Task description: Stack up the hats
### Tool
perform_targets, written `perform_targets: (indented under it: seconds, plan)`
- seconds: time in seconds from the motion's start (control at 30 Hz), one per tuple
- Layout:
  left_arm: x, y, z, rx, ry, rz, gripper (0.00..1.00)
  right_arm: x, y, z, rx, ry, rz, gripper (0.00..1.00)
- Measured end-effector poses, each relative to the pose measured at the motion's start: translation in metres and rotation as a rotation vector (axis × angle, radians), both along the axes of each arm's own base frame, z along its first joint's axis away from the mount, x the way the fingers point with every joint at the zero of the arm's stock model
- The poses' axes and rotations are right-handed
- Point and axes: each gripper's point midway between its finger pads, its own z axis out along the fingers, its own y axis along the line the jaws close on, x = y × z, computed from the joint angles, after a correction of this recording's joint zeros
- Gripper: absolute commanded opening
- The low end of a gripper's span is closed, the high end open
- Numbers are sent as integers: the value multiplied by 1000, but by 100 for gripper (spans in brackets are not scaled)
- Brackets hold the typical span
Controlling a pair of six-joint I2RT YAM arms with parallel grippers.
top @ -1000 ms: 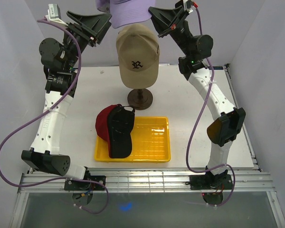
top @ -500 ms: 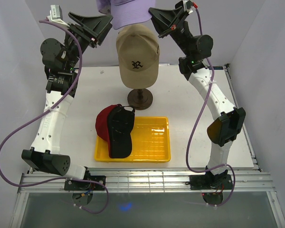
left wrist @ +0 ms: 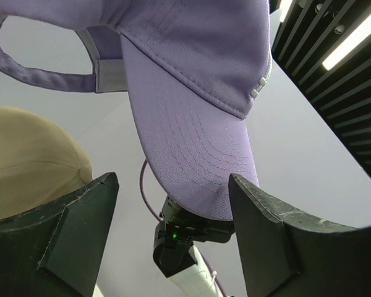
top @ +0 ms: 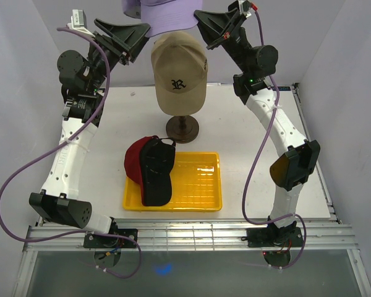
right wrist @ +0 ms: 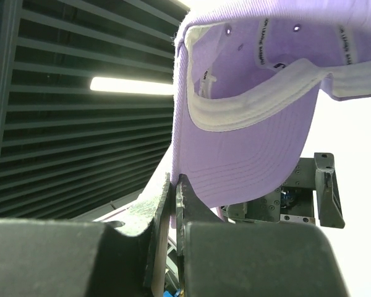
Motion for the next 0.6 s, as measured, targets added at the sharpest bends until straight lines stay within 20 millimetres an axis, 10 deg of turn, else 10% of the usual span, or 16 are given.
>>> perform_targets:
  seconds: [0.6]
  plan:
    - [9, -4, 3, -65, 1, -49, 78, -5, 2, -7, -19, -10, 23, 8]
